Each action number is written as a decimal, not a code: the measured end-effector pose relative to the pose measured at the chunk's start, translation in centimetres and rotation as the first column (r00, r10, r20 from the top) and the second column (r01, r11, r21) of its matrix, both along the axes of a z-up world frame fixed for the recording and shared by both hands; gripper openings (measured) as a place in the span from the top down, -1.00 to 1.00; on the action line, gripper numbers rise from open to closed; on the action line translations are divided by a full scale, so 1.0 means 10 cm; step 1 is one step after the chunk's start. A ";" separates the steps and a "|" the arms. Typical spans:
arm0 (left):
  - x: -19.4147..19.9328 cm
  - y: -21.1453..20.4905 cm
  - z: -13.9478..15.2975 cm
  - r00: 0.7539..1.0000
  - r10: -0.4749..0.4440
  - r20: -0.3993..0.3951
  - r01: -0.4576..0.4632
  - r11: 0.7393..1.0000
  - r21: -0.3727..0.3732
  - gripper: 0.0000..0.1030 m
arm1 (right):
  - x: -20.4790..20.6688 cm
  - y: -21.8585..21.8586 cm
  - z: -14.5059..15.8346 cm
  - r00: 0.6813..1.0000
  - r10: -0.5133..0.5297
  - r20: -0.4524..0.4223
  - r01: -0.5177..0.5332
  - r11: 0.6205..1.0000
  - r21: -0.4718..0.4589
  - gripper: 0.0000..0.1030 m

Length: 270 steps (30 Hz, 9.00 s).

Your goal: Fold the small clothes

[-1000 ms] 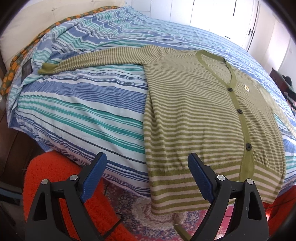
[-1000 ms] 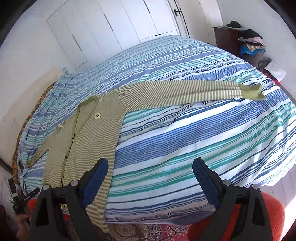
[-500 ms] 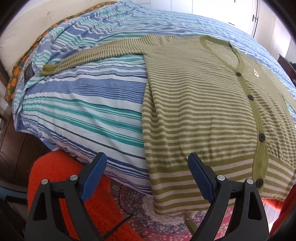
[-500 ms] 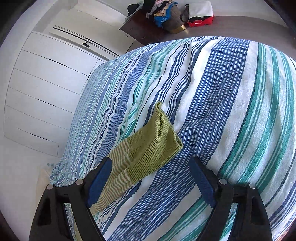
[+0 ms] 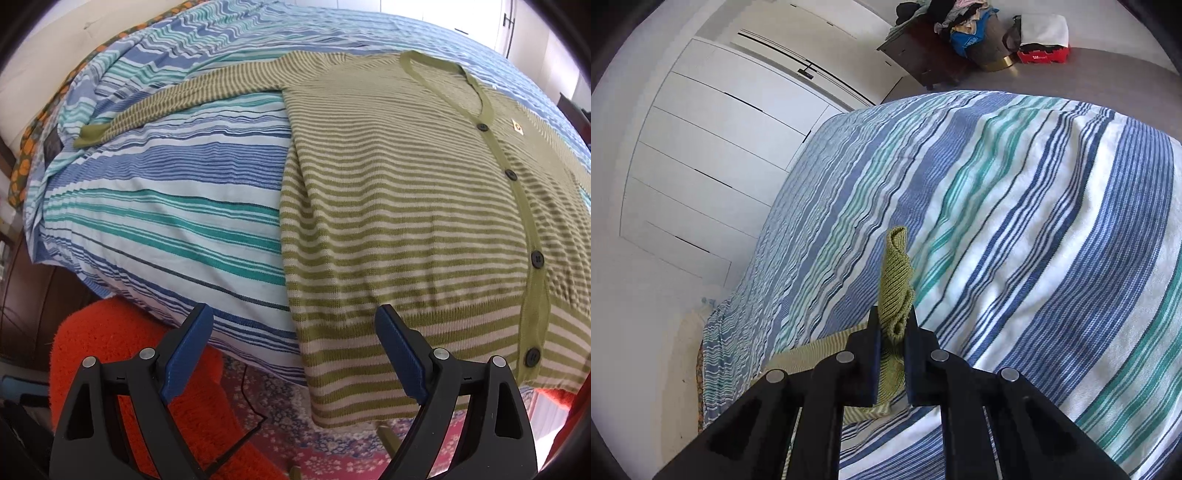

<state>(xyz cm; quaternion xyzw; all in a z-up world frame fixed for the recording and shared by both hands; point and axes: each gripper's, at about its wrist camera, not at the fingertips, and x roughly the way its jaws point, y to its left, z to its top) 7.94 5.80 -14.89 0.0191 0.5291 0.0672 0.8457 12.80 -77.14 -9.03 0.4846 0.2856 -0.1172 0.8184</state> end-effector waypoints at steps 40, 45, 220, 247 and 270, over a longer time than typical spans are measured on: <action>-0.10 0.78 0.14 0.983 0.177 0.048 -0.154 0.937 -0.314 -0.76 | 2.53 5.21 -0.18 0.642 0.764 -0.064 -0.766 0.642 -0.027 -0.61; -0.09 0.69 0.11 0.988 0.151 0.039 -0.134 0.949 -0.284 -0.76 | 2.17 3.99 -0.78 0.703 0.541 -0.462 -0.657 0.743 -0.129 0.03; 0.22 -0.78 0.15 0.946 -0.266 0.184 0.268 0.963 0.016 -0.80 | 0.50 4.67 0.33 0.663 0.705 -0.251 -0.723 0.517 -0.457 -0.58; 0.16 -0.50 0.02 0.961 -0.219 0.168 0.225 0.974 -0.020 -0.80 | 0.94 3.75 -0.19 0.819 0.479 -0.317 -0.570 0.745 -0.346 0.21; 0.16 -0.13 -0.21 0.992 -0.124 0.021 0.125 0.989 -0.078 -0.79 | -0.55 4.67 -0.32 0.599 0.703 -0.384 -0.785 0.420 -0.455 -0.40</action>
